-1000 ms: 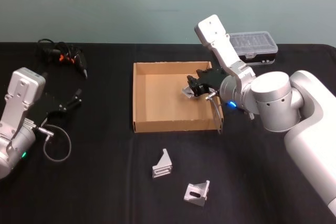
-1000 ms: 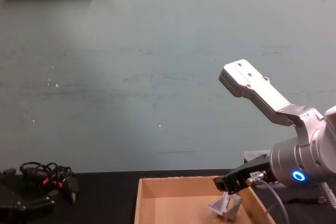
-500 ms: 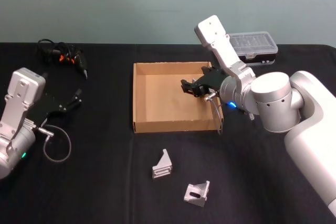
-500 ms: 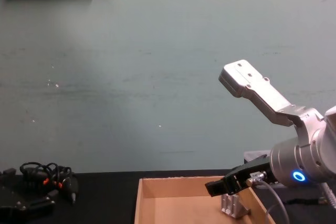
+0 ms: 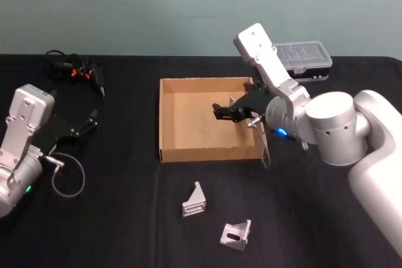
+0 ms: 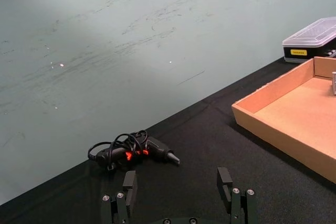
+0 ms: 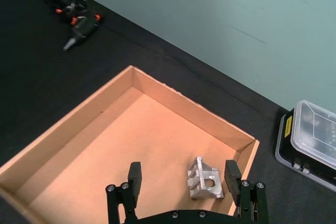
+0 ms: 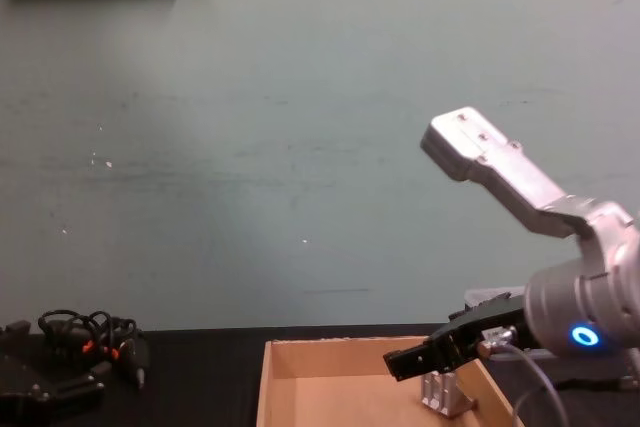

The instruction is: Use one hand to pick up the angle iron from the table and place it into the box.

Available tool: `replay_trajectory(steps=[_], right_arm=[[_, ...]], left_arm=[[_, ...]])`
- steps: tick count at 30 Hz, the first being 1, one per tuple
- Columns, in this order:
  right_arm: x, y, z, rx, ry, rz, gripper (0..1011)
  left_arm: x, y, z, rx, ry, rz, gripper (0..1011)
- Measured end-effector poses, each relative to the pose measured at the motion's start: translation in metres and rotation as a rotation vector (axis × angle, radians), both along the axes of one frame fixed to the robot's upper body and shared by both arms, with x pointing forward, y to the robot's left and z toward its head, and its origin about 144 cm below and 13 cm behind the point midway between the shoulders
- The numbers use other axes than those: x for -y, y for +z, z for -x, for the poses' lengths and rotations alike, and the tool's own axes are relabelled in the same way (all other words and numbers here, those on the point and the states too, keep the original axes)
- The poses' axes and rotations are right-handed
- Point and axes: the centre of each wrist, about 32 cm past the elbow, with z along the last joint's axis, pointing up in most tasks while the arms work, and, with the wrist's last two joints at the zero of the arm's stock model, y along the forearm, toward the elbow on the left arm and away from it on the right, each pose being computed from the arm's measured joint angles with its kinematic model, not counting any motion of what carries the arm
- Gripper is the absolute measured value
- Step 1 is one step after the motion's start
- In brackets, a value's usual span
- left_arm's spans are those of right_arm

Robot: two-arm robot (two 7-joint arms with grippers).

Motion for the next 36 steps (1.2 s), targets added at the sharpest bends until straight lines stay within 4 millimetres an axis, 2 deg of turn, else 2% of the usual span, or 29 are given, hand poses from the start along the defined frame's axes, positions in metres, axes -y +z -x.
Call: replay_trajectory(steps=[4, 11, 16, 17, 18, 22, 25, 28, 36], right_arm=[[0.006, 0.005, 0.01, 0.002, 0.023, -0.01, 1004], [0.028, 0.018, 0.044, 0.011, 0.087, -0.027, 1004], [0.057, 0.02, 0.075, 0.03, 0.166, -0.037, 1004], [0.067, 0.019, 0.082, 0.039, 0.189, -0.039, 1004], [0.067, 0.019, 0.082, 0.039, 0.189, -0.039, 1004], [0.091, 0.015, 0.098, 0.053, 0.275, -0.052, 1004], [0.115, 0.009, 0.111, 0.059, 0.405, -0.064, 1004], [0.129, 0.004, 0.118, 0.042, 0.493, -0.071, 1004], [0.146, -0.01, 0.129, -0.03, 0.643, -0.093, 1004]], left_arm=[[0.0, 0.0, 0.0, 0.0, 0.0, 0.0, 1000], [0.0, 0.0, 0.0, 0.0, 0.0, 0.0, 1000], [0.0, 0.0, 0.0, 0.0, 0.0, 0.0, 1000], [0.0, 0.0, 0.0, 0.0, 0.0, 0.0, 1000], [0.0, 0.0, 0.0, 0.0, 0.0, 0.0, 1000], [0.0, 0.0, 0.0, 0.0, 0.0, 0.0, 1000], [0.0, 0.0, 0.0, 0.0, 0.0, 0.0, 1000], [0.0, 0.0, 0.0, 0.0, 0.0, 0.0, 1000], [0.0, 0.0, 0.0, 0.0, 0.0, 0.0, 1000]])
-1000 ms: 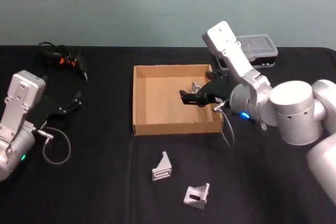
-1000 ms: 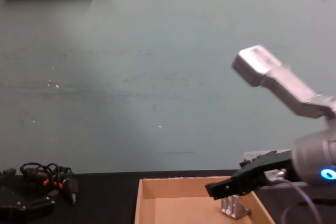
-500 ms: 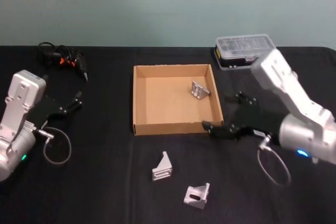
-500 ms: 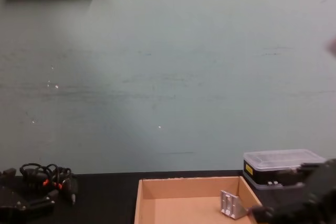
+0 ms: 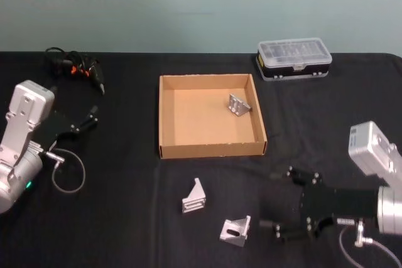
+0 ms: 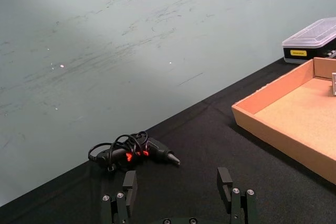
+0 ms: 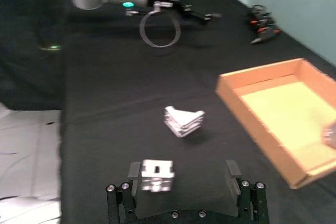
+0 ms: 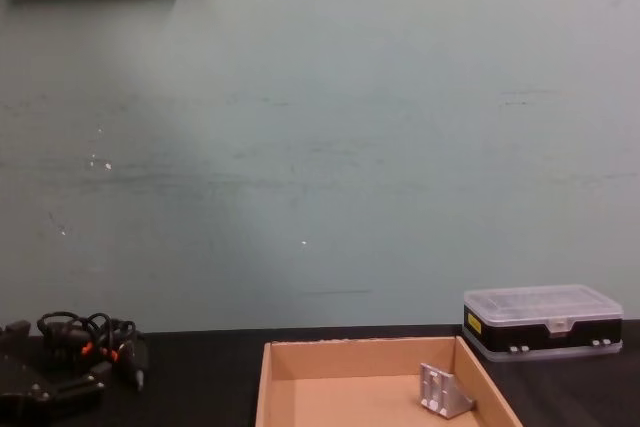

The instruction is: Use one hand to pick up the angle iron from the table and place it into the box.

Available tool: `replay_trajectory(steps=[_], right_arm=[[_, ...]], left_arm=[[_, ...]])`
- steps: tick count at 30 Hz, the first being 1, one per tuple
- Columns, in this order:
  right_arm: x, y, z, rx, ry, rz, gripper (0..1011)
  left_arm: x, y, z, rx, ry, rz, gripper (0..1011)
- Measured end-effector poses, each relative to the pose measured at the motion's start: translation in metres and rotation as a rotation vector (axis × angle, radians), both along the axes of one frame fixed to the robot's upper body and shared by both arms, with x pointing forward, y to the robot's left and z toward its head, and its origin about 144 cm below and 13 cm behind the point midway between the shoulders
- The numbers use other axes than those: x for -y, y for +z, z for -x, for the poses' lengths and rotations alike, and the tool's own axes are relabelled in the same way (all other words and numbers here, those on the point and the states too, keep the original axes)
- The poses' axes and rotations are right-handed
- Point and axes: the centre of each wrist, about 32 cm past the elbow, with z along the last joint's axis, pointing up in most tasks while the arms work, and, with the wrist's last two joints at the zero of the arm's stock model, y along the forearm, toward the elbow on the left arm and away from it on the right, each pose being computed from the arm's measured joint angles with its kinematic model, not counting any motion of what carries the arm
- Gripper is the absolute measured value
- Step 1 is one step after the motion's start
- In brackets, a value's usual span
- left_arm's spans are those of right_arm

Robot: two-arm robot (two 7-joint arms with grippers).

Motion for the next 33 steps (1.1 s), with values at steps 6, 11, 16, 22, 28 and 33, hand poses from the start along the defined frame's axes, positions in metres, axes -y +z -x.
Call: replay_trajectory(steps=[6, 11, 16, 22, 28, 33], right_arm=[[-0.005, -0.008, 0.01, -0.061, 0.054, -0.028, 1004], [-0.014, -0.012, 0.018, -0.115, 0.043, -0.04, 1004], [-0.021, -0.017, 0.021, -0.164, -0.008, -0.043, 1004], [-0.028, -0.021, 0.019, -0.21, -0.068, -0.024, 1004], [-0.036, -0.027, 0.016, -0.208, -0.081, -0.015, 1004], [-0.043, -0.031, 0.013, -0.204, -0.081, -0.01, 1004]], left_arm=[[0.0, 0.0, 0.0, 0.0, 0.0, 0.0, 1000], [0.0, 0.0, 0.0, 0.0, 0.0, 0.0, 1000], [0.0, 0.0, 0.0, 0.0, 0.0, 0.0, 1000], [0.0, 0.0, 0.0, 0.0, 0.0, 0.0, 1000], [0.0, 0.0, 0.0, 0.0, 0.0, 0.0, 1000], [0.0, 0.0, 0.0, 0.0, 0.0, 0.0, 1000]])
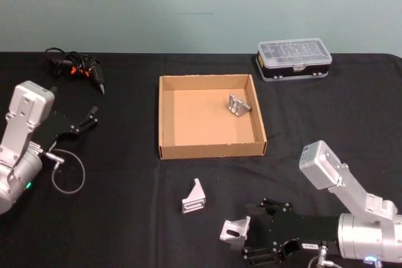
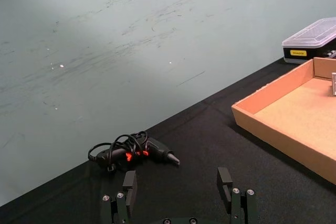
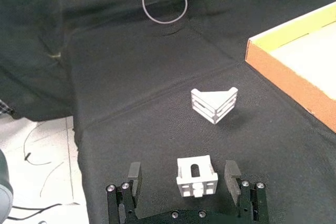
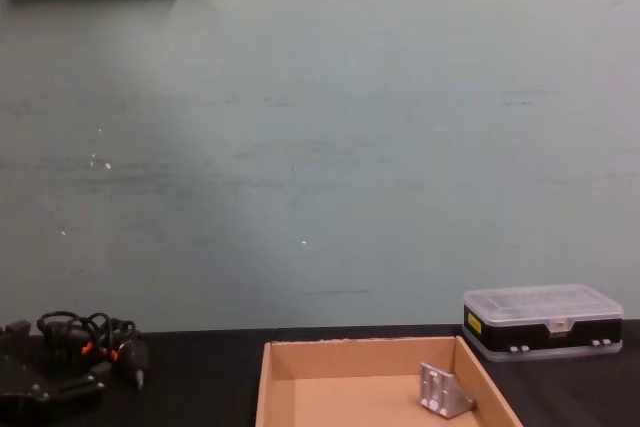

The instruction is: Use one hand to pick up the angle iron from the table and place it into the box.

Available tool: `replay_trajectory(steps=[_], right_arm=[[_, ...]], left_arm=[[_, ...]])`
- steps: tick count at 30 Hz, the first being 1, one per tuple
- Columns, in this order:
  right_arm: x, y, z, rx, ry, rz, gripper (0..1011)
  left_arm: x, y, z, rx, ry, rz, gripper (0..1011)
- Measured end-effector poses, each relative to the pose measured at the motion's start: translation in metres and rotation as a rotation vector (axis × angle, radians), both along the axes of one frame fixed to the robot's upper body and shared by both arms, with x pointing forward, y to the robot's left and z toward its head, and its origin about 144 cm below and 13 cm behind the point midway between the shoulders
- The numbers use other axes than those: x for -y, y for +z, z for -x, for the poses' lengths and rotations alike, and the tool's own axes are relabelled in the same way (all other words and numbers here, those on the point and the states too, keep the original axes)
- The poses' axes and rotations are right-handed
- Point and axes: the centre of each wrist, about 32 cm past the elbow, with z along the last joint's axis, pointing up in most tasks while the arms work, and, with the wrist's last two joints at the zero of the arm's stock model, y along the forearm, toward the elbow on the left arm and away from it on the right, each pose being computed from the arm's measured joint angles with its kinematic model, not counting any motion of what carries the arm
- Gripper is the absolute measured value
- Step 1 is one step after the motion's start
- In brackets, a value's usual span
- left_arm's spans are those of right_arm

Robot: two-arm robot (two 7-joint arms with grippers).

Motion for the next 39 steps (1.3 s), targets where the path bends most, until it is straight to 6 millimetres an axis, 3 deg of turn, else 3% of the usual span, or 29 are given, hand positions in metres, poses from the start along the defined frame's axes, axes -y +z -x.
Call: replay_trajectory(steps=[26, 31, 39], right_arm=[[-0.008, -0.01, 0.001, 0.039, -0.012, 0.039, 1003], [-0.008, -0.01, 0.001, 0.04, -0.011, 0.039, 919], [-0.007, -0.009, 0.001, 0.039, -0.01, 0.038, 682]], left_arm=[[0.0, 0.0, 0.0, 0.0, 0.0, 0.0, 1000], [0.0, 0.0, 0.0, 0.0, 0.0, 0.0, 1000], [0.0, 0.0, 0.0, 0.0, 0.0, 0.0, 1000]])
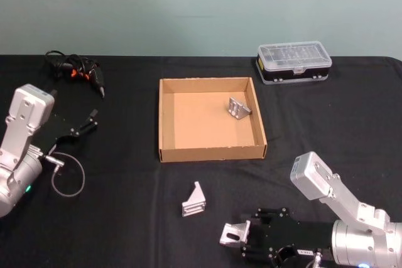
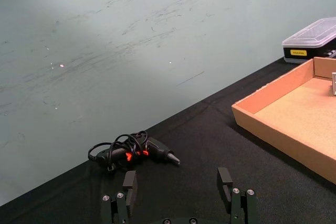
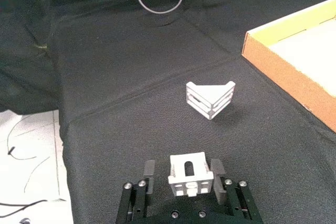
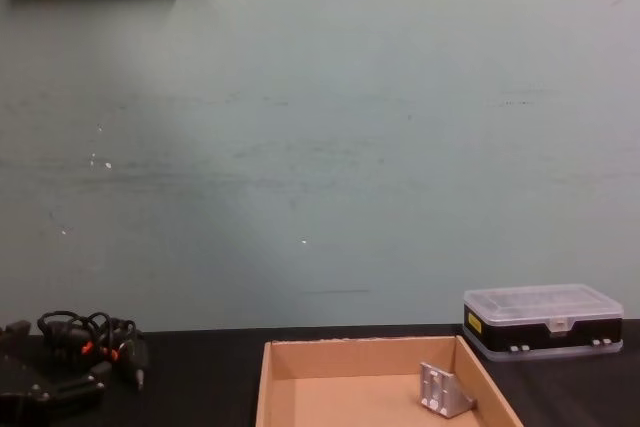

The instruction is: Use one hand to pick up the angle iron from the table and place it into the box.

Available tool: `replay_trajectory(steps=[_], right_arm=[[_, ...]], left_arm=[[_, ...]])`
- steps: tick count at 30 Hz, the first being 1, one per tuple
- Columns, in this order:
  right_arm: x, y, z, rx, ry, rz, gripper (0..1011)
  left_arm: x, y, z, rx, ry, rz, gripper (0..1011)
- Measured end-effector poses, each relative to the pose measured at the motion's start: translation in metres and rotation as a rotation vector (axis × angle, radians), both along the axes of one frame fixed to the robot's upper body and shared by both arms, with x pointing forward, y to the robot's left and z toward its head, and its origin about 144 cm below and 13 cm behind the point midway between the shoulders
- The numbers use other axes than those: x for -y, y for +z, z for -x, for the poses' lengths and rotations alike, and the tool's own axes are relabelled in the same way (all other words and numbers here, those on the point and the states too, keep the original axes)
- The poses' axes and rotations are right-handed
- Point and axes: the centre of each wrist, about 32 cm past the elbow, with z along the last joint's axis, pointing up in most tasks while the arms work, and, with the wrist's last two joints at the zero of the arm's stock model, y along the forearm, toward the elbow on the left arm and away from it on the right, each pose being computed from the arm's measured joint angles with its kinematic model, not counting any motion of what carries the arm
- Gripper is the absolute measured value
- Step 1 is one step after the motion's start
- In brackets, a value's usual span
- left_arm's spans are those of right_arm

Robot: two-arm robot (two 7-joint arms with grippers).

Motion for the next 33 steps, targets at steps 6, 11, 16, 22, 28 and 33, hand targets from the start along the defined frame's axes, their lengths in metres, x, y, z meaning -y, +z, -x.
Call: replay_trajectory(steps=[6, 11, 16, 22, 28, 33], right_arm=[[0.0, 0.0, 0.0, 0.0, 0.001, 0.0, 512], [0.0, 0.0, 0.0, -0.001, 0.002, -0.001, 472], [0.0, 0.001, 0.0, -0.001, 0.002, -0.003, 472], [-0.002, 0.007, -0.001, 0.013, -0.014, -0.031, 472], [-0.006, 0.026, -0.012, 0.036, -0.043, -0.078, 472], [-0.014, 0.049, -0.032, 0.061, -0.078, -0.106, 472]], left_arm=[[0.0, 0.0, 0.0, 0.0, 0.0, 0.0, 1000], [0.0, 0.0, 0.0, 0.0, 0.0, 0.0, 1000], [0.0, 0.0, 0.0, 0.0, 0.0, 0.0, 1000], [0.0, 0.0, 0.0, 0.0, 0.0, 0.0, 1000], [0.0, 0.0, 0.0, 0.0, 0.0, 0.0, 1000], [0.0, 0.0, 0.0, 0.0, 0.0, 0.0, 1000]])
